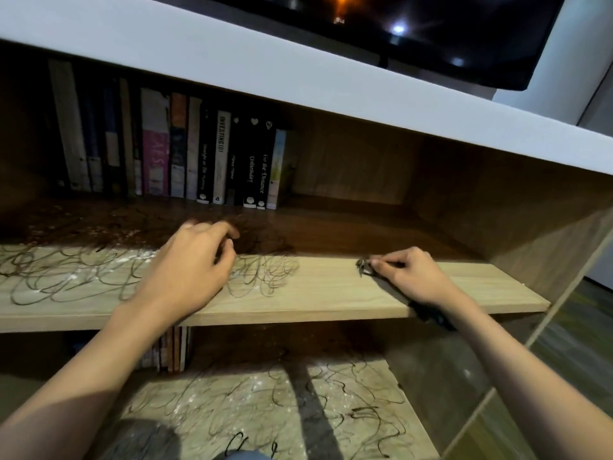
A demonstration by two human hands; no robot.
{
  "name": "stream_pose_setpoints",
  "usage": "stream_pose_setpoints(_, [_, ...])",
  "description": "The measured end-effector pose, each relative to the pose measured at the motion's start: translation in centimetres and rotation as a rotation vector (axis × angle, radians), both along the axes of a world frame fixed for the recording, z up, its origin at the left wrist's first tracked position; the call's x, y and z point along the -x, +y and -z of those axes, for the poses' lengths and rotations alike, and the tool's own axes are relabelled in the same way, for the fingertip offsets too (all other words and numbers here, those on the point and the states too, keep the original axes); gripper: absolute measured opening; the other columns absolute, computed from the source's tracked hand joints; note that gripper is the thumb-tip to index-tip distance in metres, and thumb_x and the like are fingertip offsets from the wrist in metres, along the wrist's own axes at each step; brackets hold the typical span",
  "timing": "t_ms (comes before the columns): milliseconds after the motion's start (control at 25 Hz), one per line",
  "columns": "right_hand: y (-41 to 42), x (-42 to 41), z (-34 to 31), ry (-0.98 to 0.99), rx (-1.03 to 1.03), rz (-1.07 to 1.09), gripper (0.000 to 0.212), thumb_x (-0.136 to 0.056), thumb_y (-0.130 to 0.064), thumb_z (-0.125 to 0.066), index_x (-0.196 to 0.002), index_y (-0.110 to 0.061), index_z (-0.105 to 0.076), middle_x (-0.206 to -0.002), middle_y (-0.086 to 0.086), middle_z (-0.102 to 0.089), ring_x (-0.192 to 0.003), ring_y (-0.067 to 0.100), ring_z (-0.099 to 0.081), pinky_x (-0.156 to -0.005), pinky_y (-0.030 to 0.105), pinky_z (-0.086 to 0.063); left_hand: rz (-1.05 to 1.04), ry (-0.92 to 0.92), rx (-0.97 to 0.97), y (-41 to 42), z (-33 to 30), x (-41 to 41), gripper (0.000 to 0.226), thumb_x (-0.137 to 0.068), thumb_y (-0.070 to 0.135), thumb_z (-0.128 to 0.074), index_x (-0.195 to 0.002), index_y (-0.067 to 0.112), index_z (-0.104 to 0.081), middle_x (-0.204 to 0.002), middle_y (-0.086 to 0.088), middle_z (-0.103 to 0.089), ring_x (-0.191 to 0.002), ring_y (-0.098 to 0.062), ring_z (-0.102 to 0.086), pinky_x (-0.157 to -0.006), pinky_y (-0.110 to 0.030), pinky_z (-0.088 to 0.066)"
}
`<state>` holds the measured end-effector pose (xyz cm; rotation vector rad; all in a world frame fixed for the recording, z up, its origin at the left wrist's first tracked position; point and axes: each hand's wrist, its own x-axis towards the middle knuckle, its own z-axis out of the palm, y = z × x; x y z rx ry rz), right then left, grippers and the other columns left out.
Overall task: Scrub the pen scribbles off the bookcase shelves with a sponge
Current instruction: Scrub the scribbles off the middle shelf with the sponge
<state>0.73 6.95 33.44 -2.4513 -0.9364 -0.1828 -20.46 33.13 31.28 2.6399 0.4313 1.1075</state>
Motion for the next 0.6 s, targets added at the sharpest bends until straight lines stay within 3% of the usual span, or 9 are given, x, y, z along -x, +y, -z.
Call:
stream_pose_setpoints(80, [3.4,-1.8,-0.5,-0.008,0.138,0.098,0.029,-0.094,-0.043,-0.051,-0.097,-0.025,-0.075,-0.089,0.001,-0.073,-0.085,0.021,-0.066,-0.071,0.030,-0.050,-0.011,0.007,-0.006,0.0,0.0,-0.2,0.022,-0.095,0.024,-0.047,-0.108,0.019,-0.063,-0.093,-0.001,-0.065,-0.098,-0.024,-0.053,-0.087,-0.039,-0.045])
stream_pose_setpoints(160, [7.7,-0.5,-0.5,-0.035,0.222,0.037,0.035,-0.095,-0.044,-0.047,-0.102,-0.020,-0.072,-0.095,0.006,-0.071,-0.090,0.024,-0.065,-0.072,0.029,-0.048,-0.020,-0.003,-0.016,0.2,-0.1,-0.3,0.021,-0.094,0.023,-0.048,-0.106,0.018,-0.065,-0.092,-0.003,-0.066,-0.096,-0.025,-0.055,-0.091,-0.039,-0.042])
stream_pose_setpoints(240, [10.0,2.7,-0.1,0.007,0.124,-0.207,0.028,-0.093,-0.039,-0.053,-0.104,-0.024,-0.074,-0.095,0.001,-0.074,-0.090,0.016,-0.067,-0.074,0.023,-0.048,-0.024,-0.019,-0.011,0.5,-0.1,-0.3,0.022,-0.094,0.024,-0.047,-0.103,0.017,-0.066,-0.091,-0.003,-0.066,-0.094,-0.025,-0.056,-0.093,-0.039,-0.041])
stream_pose_setpoints(320, [9.2,5.2,0.4,0.093,0.013,-0.480,0.022,-0.090,-0.029,-0.062,-0.108,-0.024,-0.073,-0.107,-0.006,-0.072,-0.104,0.001,-0.064,-0.091,0.013,-0.045,-0.020,-0.022,0.005,0.5,0.0,-0.2,0.022,-0.093,0.023,-0.047,-0.102,0.017,-0.066,-0.090,-0.003,-0.067,-0.092,-0.025,-0.057,-0.097,-0.039,-0.040])
stream_pose_setpoints(400, [7.5,4.2,0.0,0.213,-0.013,-0.583,0.021,-0.089,-0.024,-0.066,-0.109,-0.020,-0.073,-0.110,-0.009,-0.071,-0.107,-0.005,-0.060,-0.096,0.012,-0.043,-0.013,-0.032,0.015,0.7,-0.2,-0.4,0.022,-0.093,0.022,-0.048,-0.101,0.016,-0.068,-0.091,-0.004,-0.067,-0.092,-0.024,-0.058,-0.099,-0.039,-0.039])
stream_pose_setpoints(520, [7.4,-1.0,-0.8,0.119,0.056,-0.256,0.018,-0.092,-0.036,-0.060,-0.099,-0.028,-0.075,-0.078,-0.014,-0.071,-0.067,-0.009,-0.062,-0.064,0.015,-0.046,-0.040,-0.037,0.054,1.1,-0.9,-0.6,0.023,-0.093,0.019,-0.049,-0.106,0.017,-0.068,-0.101,-0.004,-0.068,-0.103,-0.023,-0.056,-0.102,-0.036,-0.036])
stream_pose_setpoints(600, [9.8,-3.1,-0.9,0.065,0.110,-0.120,0.024,-0.096,-0.035,-0.053,-0.110,-0.026,-0.071,-0.097,-0.004,-0.072,-0.087,0.002,-0.066,-0.075,0.019,-0.049,-0.059,0.003,0.056,1.4,-0.9,-0.9,0.024,-0.093,0.019,-0.049,-0.110,0.018,-0.066,-0.109,-0.001,-0.064,-0.112,-0.021,-0.047,-0.101,-0.032,-0.033])
